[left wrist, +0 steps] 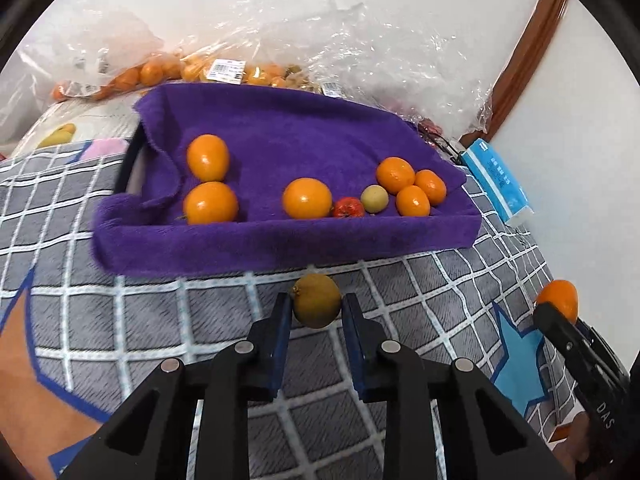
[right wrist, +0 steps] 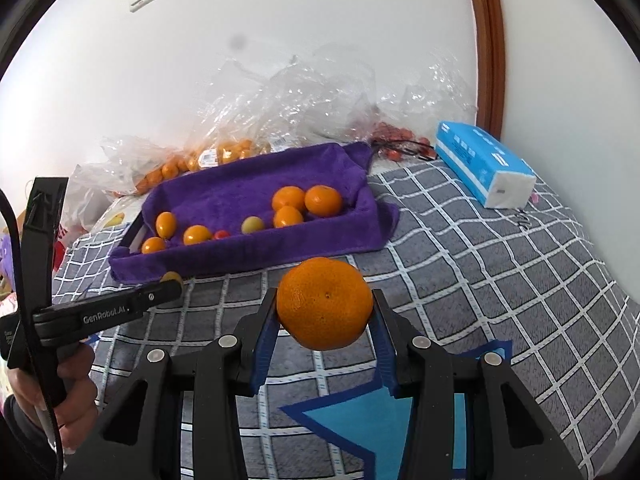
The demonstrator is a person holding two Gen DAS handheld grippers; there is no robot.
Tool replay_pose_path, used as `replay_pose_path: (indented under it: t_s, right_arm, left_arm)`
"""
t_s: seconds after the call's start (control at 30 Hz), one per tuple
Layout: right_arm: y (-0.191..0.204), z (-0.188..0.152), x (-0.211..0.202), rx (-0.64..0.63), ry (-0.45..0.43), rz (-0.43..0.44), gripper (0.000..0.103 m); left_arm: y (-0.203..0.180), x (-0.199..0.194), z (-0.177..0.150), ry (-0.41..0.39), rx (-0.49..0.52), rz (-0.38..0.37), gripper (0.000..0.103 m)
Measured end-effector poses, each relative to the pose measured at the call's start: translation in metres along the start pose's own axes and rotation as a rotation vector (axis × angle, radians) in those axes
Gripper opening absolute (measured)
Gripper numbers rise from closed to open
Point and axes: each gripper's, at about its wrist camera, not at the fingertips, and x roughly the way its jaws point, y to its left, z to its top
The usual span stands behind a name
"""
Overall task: Organize fruits
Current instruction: 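Grasp the yellow-green fruit in front of the towel with the left tool, then carry the large orange and yellow-green fruit over the purple towel with both tools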
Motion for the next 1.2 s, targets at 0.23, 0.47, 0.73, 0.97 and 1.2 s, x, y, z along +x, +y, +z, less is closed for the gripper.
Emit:
replay_pose_path:
  t_s: [0.23,0.47,0.73,0.97,1.2]
  right_arm:
    - [0.010,0.003,-0.007,0.033,0.007,0.028,0.043]
    - [0.016,0.005,-0.016,0.053,-0.009,0.049,0.043]
    - [0.011,0.011,-0.025,0.087,-0.022,0.079,0.043]
    - [0.012,0.021,-0.025,0.069,-0.038,0.085,0.044]
    - [0.018,0.028,-0.020,0.053,-0.044,0.101,0.044]
  left_arm:
    - [0.017,-0.026,-0.008,-0.009,-0.027,0.017,0.025]
    - [0.027,-0.050,-0.009,-0.035,-0.044,0.041,0.025]
    - [0.025,-0.073,-0.006,-0.071,-0.043,0.073,0.025]
    - [0.025,-0.088,0.005,-0.109,-0.053,0.072,0.025]
    - [0.027,-0.092,0.010,-0.119,-0.072,0.061,0.025]
